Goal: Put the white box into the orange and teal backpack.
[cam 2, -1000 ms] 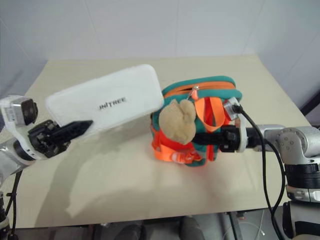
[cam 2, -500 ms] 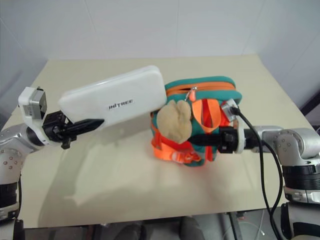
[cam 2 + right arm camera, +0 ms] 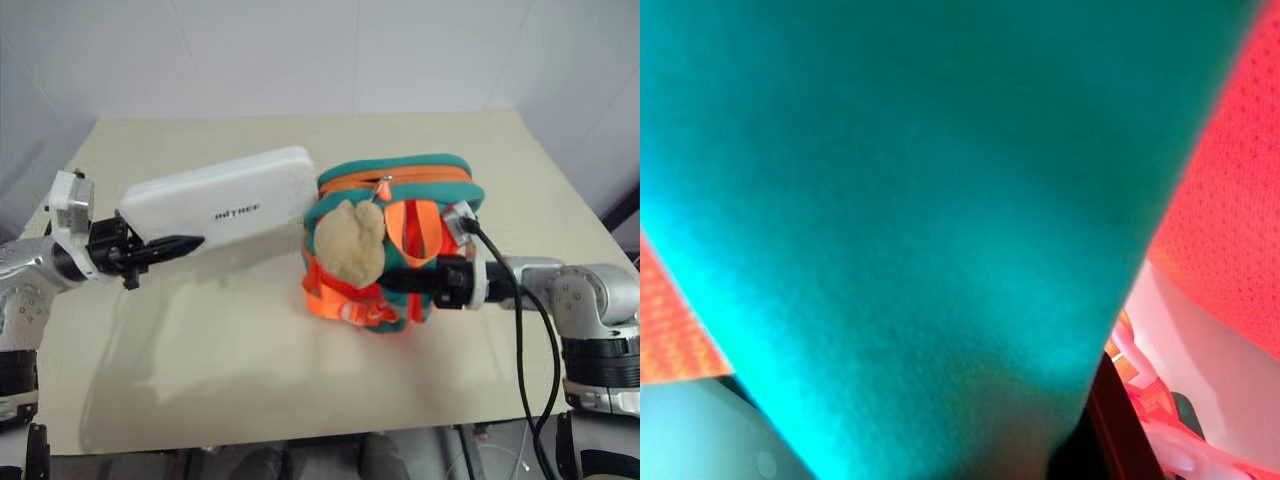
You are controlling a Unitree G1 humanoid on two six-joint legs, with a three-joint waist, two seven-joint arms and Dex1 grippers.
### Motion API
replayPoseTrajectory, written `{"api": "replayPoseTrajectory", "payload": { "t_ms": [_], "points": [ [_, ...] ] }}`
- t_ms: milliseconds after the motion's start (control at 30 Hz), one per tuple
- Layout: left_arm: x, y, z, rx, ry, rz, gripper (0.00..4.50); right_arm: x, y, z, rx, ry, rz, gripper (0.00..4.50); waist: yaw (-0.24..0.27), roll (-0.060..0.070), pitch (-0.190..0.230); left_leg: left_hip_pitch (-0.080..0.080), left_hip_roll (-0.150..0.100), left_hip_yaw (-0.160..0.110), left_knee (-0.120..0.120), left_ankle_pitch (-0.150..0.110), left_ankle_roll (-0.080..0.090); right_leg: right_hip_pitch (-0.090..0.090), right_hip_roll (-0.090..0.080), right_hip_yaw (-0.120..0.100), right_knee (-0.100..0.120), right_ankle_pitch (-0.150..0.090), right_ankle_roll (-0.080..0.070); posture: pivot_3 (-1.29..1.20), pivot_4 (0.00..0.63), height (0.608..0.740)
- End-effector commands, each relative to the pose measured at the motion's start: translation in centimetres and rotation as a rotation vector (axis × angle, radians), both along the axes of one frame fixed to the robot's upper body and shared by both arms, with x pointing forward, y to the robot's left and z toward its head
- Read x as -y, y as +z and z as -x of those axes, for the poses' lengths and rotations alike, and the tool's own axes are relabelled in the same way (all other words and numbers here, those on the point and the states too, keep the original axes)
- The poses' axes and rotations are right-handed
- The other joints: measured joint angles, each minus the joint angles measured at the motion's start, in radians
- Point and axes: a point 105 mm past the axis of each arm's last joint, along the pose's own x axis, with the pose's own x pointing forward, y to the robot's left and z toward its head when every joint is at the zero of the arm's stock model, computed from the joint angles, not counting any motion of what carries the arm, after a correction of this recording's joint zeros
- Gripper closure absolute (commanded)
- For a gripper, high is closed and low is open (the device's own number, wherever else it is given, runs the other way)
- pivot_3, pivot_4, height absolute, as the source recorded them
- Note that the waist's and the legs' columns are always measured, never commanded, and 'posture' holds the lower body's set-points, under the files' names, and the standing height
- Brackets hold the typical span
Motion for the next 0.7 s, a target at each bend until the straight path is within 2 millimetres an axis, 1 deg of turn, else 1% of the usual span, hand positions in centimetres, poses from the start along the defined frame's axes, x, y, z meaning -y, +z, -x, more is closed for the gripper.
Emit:
{"api": "replayPoseTrajectory", "payload": {
  "t_ms": [33, 167, 300, 467, 567, 700],
  "points": [
    [0.8, 0.5, 0.1, 0.038, -0.053, -0.052, 3.08, -0.1, 0.6, 0.4, 0.022, 0.015, -0.015, 3.95, 0.0, 0.0, 0.0, 0.0, 0.0, 0.0, 0.0, 0.0, 0.0, 0.0, 0.0, 0.0, 0.0, 0.0, 0.0, 0.0, 0.15, 0.74],
    [1.9, -0.1, -0.1, 0.06, -0.13, -0.163, 3.08, -0.2, 0.6, 0.4, 0.022, 0.018, -0.015, 3.95, 0.006, 0.0, 0.0, 0.0, 0.0, 0.0, 0.0, 0.0, 0.0, 0.0, 0.0, 0.0, 0.0, 0.0, 0.0, 0.0, 0.15, 0.74],
    [3.5, 0.7, -0.5, 0.086, -0.206, -0.177, 3.08, -0.4, 0.7, 0.4, 0.024, 0.026, -0.016, 3.95, 0.013, 0.0, 0.0, 0.0, 0.0, 0.0, 0.001, 0.0, 0.0, 0.0, 0.0, 0.0, 0.0, 0.0, 0.0, 0.0, 0.15, 0.74],
    [5.1, 1.1, -0.4, 0.11, -0.334, -0.26, 3.08, -0.6, 0.7, 0.3, 0.025, 0.032, -0.018, 3.95, 0.02, 0.0, 0.0, 0.0, 0.0, 0.001, 0.001, 0.0, 0.0, 0.0, 0.001, 0.0, 0.0, 0.0, 0.0, 0.0, 0.15, 0.74],
    [5.5, 1.6, -0.4, 0.123, -0.39, -0.303, 3.08, -0.7, 0.6, 0.4, 0.026, 0.033, -0.019, 3.95, 0.02, 0.0, 0.0, -0.001, 0.0, 0.001, 0.001, 0.0, 0.001, 0.0, 0.001, 0.0, -0.001, 0.0, 0.0, 0.0, 0.15, 0.74],
    [5.6, 2.4, -0.8, 0.149, -0.421, -0.326, 3.08, -0.8, 0.5, 0.4, 0.026, 0.03, -0.023, 3.95, 0.02, 0.0, 0.0, -0.001, 0.0, 0.001, 0.001, -0.001, 0.001, -0.001, 0.001, 0.0, -0.001, 0.0, 0.0, 0.0, 0.15, 0.74]
  ]
}}
